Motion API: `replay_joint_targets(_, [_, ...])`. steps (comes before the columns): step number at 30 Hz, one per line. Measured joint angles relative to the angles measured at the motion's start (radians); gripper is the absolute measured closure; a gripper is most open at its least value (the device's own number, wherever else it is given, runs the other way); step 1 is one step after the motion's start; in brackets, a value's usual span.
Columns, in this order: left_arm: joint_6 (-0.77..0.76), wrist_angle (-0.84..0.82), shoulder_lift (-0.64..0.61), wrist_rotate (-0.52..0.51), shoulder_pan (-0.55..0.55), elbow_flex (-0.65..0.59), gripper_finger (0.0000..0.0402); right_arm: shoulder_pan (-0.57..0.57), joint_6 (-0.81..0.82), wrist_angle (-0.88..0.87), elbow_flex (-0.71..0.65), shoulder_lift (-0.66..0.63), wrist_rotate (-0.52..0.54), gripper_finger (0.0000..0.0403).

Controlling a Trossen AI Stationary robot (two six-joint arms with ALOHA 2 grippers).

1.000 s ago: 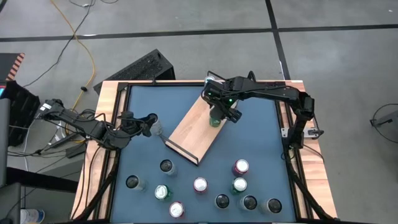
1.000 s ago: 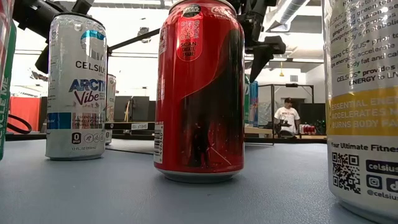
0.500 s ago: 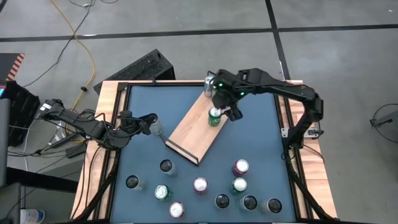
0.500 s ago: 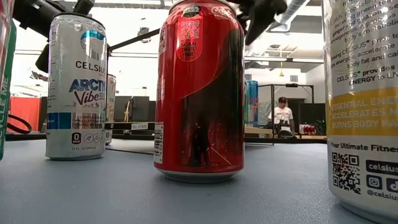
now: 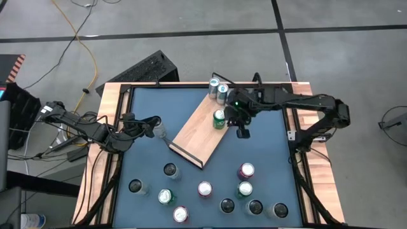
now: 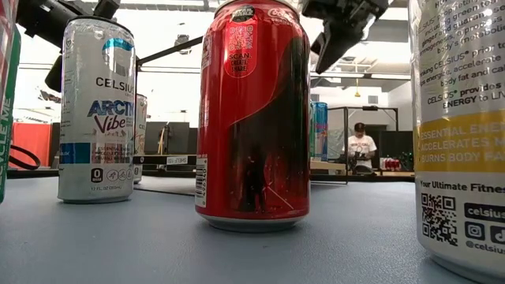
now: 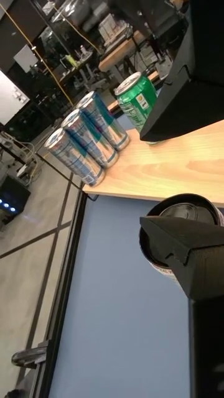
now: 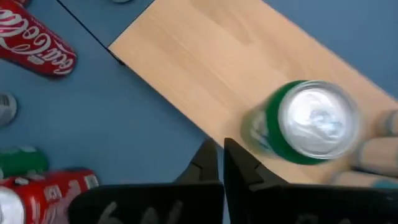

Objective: Place canned beverage on shelf
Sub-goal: Put the right green soda can on the shelf

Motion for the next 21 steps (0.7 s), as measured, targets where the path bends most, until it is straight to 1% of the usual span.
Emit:
replay_joint_targets(3, [0.000,0.000,0.000,-0.001,0.000,0.000,0.0207,0.006,0.050,0.070,-0.052,0.000,-0.002,0.0388])
replay_joint_targets(6, [-0.001,0.000,0.000,0.000,0.000,0.000,0.0207,0.005,0.052,0.082,-0.079,0.005,-0.001,0.0399])
replay_joint_targets(11, [-0.002,0.000,0.000,0.006,0.000,0.000,0.0207,-0.027,0.032,0.094,-0.082,0.021,0.003,0.0401])
replay_joint_targets(14, [-0.002,0.000,0.000,0.007,0.000,0.000,0.0207,-0.053,0.021,0.135,-0.080,0.040,0.032,0.0402])
replay_joint_targets(21, [-0.003,-0.002,0.000,0.007,0.000,0.000,0.0207,-0.121,0.003,0.116,-0.083,0.067,0.052,0.0403])
